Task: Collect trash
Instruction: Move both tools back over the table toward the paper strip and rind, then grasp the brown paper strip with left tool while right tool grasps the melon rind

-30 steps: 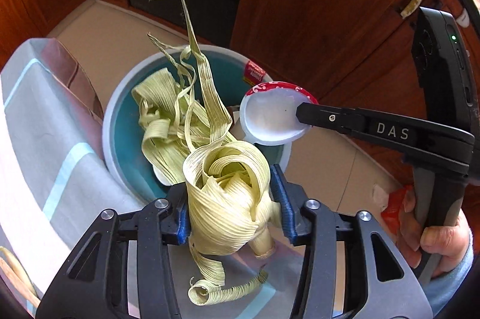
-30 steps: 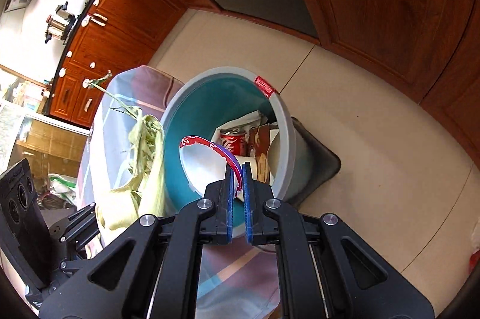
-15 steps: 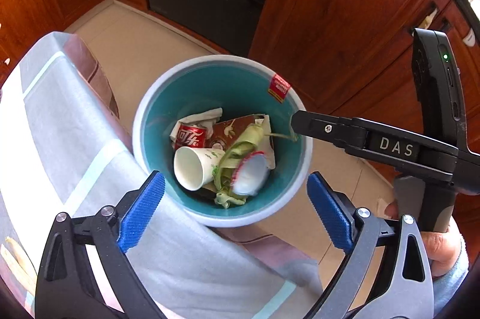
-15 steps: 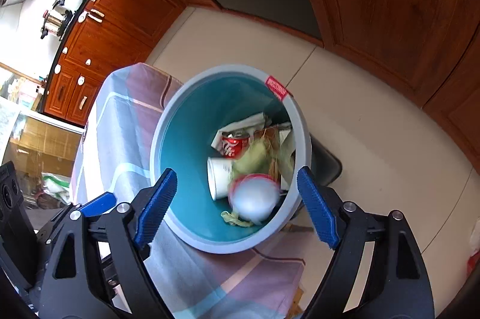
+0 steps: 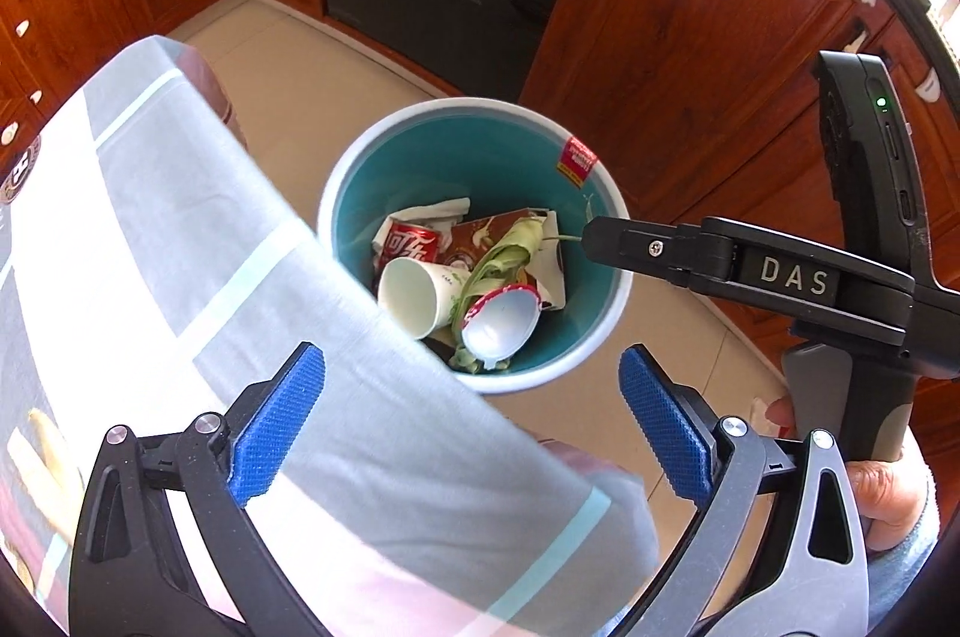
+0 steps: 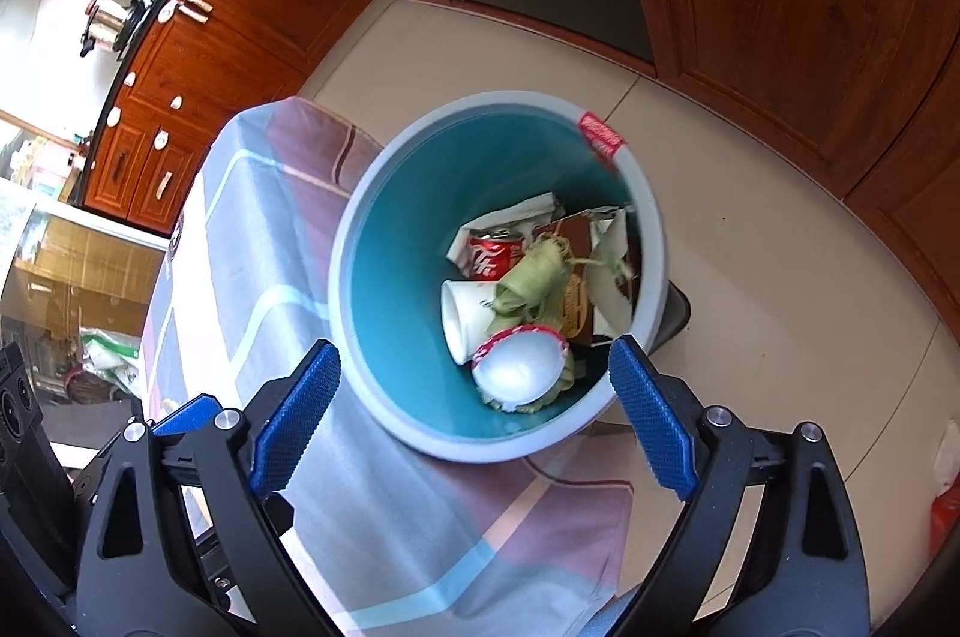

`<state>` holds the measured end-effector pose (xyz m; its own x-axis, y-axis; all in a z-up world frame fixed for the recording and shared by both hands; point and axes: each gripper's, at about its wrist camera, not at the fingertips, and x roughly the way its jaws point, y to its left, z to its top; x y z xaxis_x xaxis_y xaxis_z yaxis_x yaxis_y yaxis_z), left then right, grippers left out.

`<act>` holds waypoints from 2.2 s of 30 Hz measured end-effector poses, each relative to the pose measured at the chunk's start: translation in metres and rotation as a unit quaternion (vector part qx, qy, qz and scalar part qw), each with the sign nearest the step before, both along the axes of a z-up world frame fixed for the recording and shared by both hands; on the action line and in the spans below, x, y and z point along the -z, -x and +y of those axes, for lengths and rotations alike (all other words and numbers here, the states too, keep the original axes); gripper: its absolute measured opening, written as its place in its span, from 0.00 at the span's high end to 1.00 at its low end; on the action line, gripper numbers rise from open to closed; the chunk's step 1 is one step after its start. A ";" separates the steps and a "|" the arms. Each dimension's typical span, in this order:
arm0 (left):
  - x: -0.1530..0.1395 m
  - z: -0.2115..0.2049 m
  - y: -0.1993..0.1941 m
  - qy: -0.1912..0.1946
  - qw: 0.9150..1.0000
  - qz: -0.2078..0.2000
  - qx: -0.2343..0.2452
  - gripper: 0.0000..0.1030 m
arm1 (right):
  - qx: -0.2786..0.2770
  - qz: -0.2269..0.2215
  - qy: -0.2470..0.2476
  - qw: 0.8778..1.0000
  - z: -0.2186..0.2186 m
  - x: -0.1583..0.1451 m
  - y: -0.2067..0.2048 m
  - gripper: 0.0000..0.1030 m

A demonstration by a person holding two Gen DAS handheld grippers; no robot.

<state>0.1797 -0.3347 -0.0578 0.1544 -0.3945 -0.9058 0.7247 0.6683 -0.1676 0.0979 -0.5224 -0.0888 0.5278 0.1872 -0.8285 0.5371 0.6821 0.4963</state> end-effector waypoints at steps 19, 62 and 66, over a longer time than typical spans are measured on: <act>-0.012 0.143 0.003 -0.001 0.993 -0.022 -0.113 0.04 | -0.088 -0.018 0.025 0.996 0.106 -0.048 -0.008 0.15; 0.005 0.309 -0.039 0.019 0.969 -0.038 -0.244 0.91 | -0.254 0.016 0.001 0.967 0.269 -0.012 -0.096 0.15; 0.007 0.313 -0.056 0.026 0.970 -0.025 -0.241 0.91 | -0.269 -0.005 0.009 0.963 0.286 -0.014 -0.125 0.15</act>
